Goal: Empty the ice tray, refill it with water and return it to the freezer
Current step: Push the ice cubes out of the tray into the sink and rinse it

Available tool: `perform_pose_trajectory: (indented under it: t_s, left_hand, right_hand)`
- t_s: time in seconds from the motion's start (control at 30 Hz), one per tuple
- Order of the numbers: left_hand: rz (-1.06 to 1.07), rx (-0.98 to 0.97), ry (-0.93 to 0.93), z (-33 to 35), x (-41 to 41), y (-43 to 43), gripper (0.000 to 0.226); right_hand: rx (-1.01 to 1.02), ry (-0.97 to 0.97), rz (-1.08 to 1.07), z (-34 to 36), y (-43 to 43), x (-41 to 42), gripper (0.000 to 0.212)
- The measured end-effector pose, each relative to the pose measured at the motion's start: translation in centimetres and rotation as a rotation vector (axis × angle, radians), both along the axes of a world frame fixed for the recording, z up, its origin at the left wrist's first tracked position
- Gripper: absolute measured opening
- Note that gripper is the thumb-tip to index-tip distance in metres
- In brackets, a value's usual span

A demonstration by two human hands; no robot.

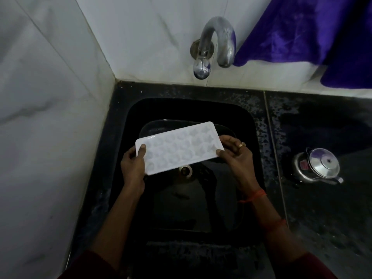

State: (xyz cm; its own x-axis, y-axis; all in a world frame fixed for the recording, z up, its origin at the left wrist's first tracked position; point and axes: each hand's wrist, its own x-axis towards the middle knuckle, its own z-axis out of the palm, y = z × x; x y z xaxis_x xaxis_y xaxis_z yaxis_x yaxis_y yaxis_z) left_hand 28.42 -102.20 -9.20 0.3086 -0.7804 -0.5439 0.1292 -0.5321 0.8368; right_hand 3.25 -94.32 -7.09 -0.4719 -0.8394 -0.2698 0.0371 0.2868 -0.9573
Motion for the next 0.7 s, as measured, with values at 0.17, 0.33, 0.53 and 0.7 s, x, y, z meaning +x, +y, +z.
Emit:
perform_pose_trajectory:
  t_s: [0.17,0.33,0.53,0.7]
  left_hand:
    - [-0.019,0.021,0.017,-0.1,0.1,-0.1,0.019]
    - [-0.009,-0.037,-0.014,-0.2,0.5,-0.5,0.024]
    - [-0.095,-0.097,-0.031,-0.2,0.5,-0.5,0.02]
    - [-0.12,-0.107,-0.02,-0.1,0.2,-0.3,0.016]
  right_hand:
    - [0.013,0.091,0.048,0.9,-2.4,-0.9,0.029]
    - [-0.026,0.076,0.029,3.4,-8.9,-2.5,0.025]
    - [0.006,-0.249,0.042,7.4,-17.5,-2.6,0.043]
    - [-0.019,-0.281,0.097,8.6,-19.5,-1.6,0.009]
